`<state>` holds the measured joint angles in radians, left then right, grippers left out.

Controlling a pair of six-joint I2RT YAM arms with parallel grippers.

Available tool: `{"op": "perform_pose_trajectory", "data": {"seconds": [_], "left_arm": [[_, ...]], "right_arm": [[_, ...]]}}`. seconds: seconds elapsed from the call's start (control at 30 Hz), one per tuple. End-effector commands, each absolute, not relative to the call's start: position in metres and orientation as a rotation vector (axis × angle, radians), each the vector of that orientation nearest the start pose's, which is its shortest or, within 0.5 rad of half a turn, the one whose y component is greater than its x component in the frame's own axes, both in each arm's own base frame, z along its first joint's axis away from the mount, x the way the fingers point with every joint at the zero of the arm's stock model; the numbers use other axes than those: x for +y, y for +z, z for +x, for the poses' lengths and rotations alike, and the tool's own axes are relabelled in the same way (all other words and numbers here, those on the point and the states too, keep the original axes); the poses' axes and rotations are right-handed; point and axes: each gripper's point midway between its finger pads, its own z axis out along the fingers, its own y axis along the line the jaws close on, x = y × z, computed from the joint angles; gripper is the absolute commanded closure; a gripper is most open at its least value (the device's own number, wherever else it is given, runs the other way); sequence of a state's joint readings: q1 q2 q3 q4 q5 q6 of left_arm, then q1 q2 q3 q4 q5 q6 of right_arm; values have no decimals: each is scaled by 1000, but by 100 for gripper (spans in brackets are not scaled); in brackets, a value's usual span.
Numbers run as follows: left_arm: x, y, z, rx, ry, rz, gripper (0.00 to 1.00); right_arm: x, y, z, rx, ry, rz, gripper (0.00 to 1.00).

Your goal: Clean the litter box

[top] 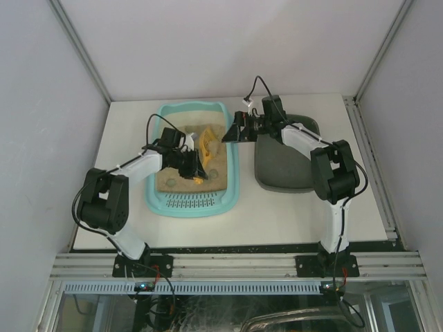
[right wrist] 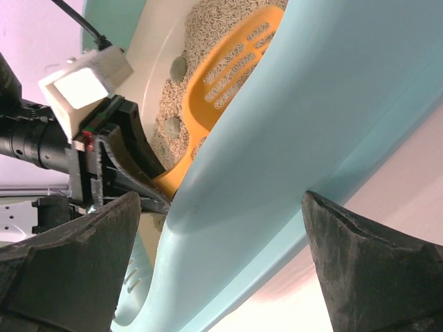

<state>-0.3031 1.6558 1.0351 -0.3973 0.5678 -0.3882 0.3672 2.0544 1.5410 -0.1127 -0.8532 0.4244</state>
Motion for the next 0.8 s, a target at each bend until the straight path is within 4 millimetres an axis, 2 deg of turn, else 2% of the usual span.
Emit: {"op": "perform_pose_trajectory", "data": {"seconds": [0.0, 0.17, 0.37, 0.63, 0.77], "left_arm": [[-198, 66, 314, 2732, -730, 193, 100], [-214, 58, 313, 2799, -737, 246, 100], [-238, 70, 306, 2787, -926, 287, 100], [-258, 84, 286, 2765, -1142, 329, 100], [-266, 89, 284, 2730, -1220, 330, 100]], "right_arm": [[320, 170, 413, 2156, 1330, -533, 0], [319, 170, 413, 2159, 1321, -530, 0], [318, 163, 412, 2174, 1313, -521, 0], [315, 160, 410, 2177, 1302, -517, 0], [313, 160, 411, 2173, 1293, -513, 0]]}}
